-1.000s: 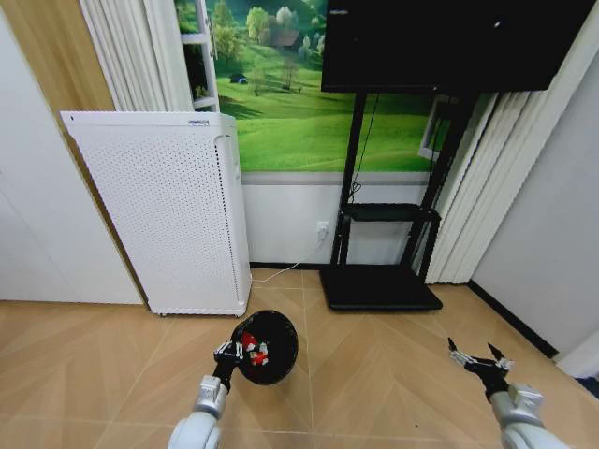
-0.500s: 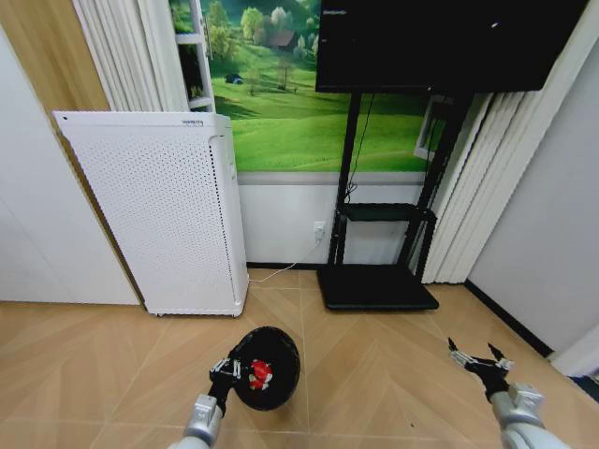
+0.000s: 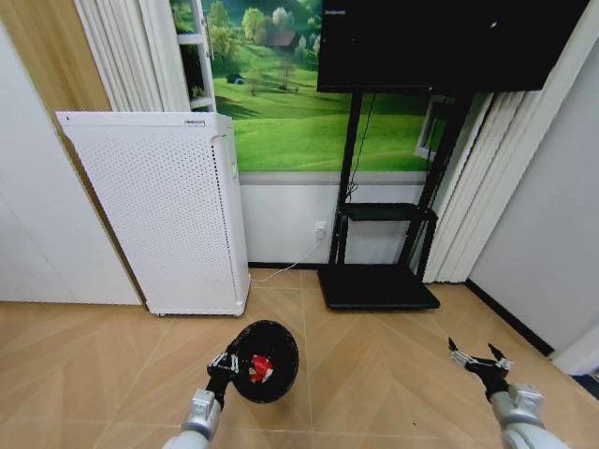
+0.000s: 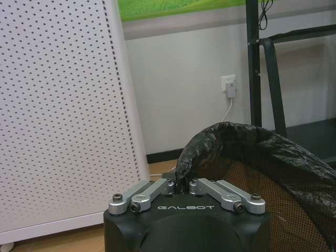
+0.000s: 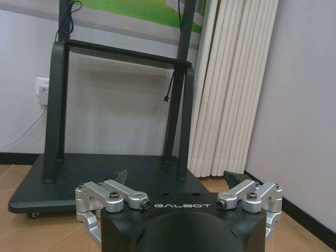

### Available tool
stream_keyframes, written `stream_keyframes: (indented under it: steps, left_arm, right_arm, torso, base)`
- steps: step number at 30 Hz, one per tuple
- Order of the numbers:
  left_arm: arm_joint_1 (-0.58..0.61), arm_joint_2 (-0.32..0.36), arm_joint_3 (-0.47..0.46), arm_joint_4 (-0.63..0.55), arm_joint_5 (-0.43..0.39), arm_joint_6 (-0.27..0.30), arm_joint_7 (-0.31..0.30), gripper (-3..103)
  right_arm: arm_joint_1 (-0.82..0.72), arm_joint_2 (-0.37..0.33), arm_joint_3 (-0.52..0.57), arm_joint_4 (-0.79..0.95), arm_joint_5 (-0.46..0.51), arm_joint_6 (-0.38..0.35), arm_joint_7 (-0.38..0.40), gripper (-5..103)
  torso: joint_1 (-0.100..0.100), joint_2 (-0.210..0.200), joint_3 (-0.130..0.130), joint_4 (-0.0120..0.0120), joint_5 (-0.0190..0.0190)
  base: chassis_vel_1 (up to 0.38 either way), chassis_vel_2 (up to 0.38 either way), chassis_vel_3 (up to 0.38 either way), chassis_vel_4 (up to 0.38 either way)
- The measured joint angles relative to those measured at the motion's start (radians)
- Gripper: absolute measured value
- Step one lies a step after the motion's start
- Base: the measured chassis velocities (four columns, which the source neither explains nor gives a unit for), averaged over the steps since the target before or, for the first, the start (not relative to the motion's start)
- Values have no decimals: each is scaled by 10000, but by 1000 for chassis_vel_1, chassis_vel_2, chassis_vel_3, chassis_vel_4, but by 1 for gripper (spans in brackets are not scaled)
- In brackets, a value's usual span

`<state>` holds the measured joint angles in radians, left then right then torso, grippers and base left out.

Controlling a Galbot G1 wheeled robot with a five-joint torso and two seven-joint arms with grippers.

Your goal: Pick up the trash bin and place the garbage on the floor into it.

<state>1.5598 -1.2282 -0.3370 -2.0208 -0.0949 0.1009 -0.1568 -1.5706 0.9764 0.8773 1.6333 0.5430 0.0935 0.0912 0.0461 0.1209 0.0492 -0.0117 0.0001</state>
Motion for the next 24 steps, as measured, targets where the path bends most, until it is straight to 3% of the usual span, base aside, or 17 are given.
stream_keyframes:
  steps: [9, 10, 12, 15, 24]
  left_arm:
    - [213, 425, -127, -180, -366, 327, -203, 7]
    - [392, 670, -203, -293, -842, 576, -369, 7]
    - [425, 705, -204, -314, -924, 606, -387, 7]
    - [995, 904, 399, -684, -1847, 773, -513, 7]
    - [1972, 961, 946, -716, -1745, 784, -600, 7]
  right_arm:
    - [1, 1, 0, 2, 0, 0, 0, 100]
    - [0, 1, -1, 2, 0, 0, -1, 100]
    - [0, 1, -1, 2, 0, 0, -1, 100]
    - [0, 0, -1, 2, 0, 0, -1, 100]
    - [0, 0, 0, 1, 0, 0, 0, 100]
  torso:
    - [1, -1, 1, 2, -4]
    - [1, 0, 0, 3, -1]
    - [0, 0, 0, 3, -2]
    - [0, 0, 0, 0, -1]
    - [0, 0, 0, 0, -2]
  base:
    - [126, 143, -123, -120]
    - [0, 0, 0, 0]
    - [0, 0, 0, 0]
    - [-54, -23, 27, 28]
    - [-23, -14, 8, 9]
